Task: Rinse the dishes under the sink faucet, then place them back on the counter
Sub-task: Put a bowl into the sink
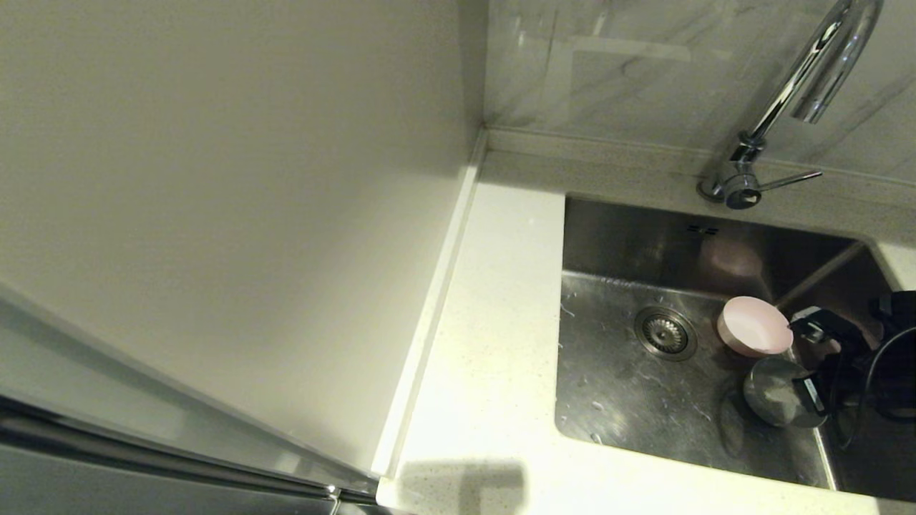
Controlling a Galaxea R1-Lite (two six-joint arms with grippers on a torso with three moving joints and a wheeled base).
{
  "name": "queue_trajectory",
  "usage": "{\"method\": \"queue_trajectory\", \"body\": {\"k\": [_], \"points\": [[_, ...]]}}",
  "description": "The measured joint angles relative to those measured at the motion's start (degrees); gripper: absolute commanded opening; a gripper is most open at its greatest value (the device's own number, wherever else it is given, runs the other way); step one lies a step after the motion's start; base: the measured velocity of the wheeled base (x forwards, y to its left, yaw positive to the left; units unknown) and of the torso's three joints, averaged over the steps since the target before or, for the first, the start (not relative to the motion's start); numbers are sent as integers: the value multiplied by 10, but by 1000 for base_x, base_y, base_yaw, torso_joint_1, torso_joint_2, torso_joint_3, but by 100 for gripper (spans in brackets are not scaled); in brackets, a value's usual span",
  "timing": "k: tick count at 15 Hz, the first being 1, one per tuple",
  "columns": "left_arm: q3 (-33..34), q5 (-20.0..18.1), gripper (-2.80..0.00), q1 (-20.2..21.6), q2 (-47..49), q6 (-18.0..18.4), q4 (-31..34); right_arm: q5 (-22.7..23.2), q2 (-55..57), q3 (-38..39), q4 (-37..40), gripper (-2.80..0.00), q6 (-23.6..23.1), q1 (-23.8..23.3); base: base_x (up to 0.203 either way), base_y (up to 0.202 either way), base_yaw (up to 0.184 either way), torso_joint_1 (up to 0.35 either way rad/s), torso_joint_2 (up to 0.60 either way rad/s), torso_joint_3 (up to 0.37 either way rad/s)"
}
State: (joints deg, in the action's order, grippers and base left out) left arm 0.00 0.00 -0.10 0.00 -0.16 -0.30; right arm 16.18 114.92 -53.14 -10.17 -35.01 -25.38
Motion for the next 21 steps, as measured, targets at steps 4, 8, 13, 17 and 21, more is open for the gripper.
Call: {"method": "queue_trajectory", "body": {"k": [4, 8, 13, 17, 21], "points": [[0, 0, -280, 0, 0, 0, 0, -26, -82, 32, 2, 0, 35, 0, 0, 0, 0, 0, 0, 0], [0, 0, -280, 0, 0, 0, 0, -73, -230, 114, 1, 0, 42, -13, 0, 0, 0, 0, 0, 0], [0, 0, -280, 0, 0, 0, 0, -169, -389, 211, -10, 0, 46, -166, 0, 0, 0, 0, 0, 0], [0, 0, -280, 0, 0, 0, 0, -204, -431, 245, -27, 0, 108, -329, 0, 0, 0, 0, 0, 0], [0, 0, -280, 0, 0, 0, 0, -161, -416, 239, -23, 0, 151, -446, 0, 0, 0, 0, 0, 0]]}}
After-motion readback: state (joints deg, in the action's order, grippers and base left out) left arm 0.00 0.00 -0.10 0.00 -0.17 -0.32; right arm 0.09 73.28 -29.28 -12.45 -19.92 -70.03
